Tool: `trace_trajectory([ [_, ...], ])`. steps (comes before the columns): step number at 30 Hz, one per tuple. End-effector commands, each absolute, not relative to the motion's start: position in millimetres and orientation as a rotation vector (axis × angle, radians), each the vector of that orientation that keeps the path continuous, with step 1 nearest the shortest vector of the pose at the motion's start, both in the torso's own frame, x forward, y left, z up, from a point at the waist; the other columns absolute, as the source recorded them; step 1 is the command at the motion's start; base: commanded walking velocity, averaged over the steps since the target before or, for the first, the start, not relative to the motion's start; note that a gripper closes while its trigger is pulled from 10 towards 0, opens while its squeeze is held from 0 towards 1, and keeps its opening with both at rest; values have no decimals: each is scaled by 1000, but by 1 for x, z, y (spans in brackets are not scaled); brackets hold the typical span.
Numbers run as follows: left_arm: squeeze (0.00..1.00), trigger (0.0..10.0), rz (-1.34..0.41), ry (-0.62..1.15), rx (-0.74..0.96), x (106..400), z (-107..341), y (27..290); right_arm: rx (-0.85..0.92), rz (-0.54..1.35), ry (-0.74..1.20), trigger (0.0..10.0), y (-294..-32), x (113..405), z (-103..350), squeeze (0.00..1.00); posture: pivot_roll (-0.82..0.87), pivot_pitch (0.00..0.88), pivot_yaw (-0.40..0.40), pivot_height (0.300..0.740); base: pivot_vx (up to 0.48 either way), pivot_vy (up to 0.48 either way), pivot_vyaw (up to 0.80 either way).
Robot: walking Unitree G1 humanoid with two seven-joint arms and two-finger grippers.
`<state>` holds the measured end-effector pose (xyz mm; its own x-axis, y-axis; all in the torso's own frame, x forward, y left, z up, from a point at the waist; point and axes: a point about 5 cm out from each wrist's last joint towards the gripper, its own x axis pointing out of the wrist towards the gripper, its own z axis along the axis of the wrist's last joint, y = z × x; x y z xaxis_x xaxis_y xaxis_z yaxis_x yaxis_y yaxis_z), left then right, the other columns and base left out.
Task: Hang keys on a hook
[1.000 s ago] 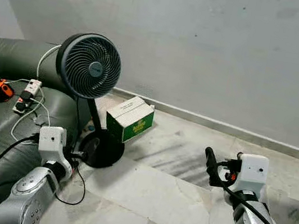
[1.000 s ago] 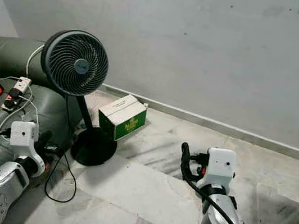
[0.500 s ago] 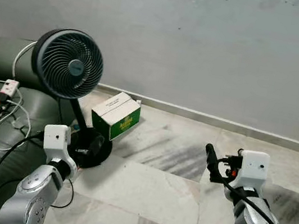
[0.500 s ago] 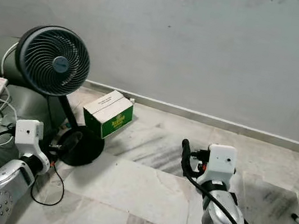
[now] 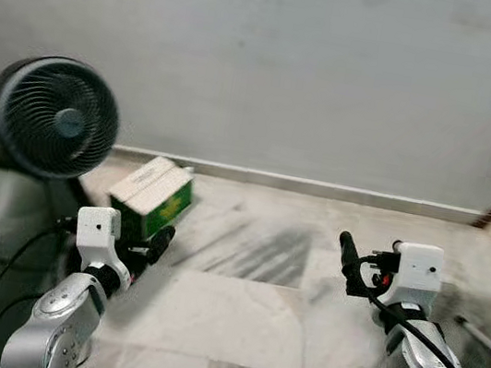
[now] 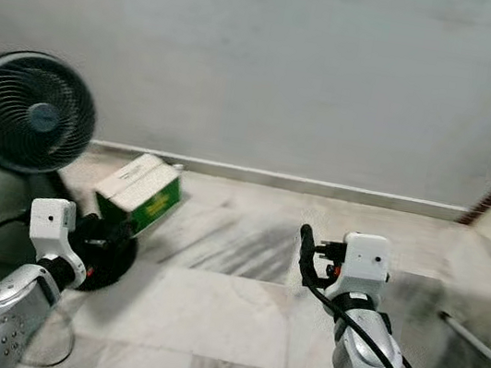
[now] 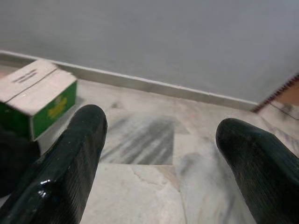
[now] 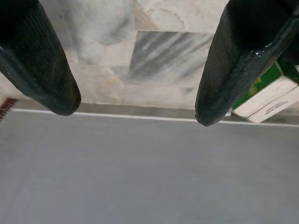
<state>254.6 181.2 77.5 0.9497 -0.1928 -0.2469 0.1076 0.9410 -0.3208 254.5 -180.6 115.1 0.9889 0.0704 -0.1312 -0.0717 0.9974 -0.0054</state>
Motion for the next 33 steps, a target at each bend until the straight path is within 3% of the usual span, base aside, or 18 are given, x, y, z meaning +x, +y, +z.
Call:
trace_trajectory([
  [1,0,10000,-153,286,-301,255,78,181,-5,61,142,10000,-182,253,114,0,-82,84,57,740,0,0,-800],
  [33,0,10000,-140,326,-299,256,74,183,0,58,151,10000,-181,252,113,0,-81,88,64,740,0,0,-800],
])
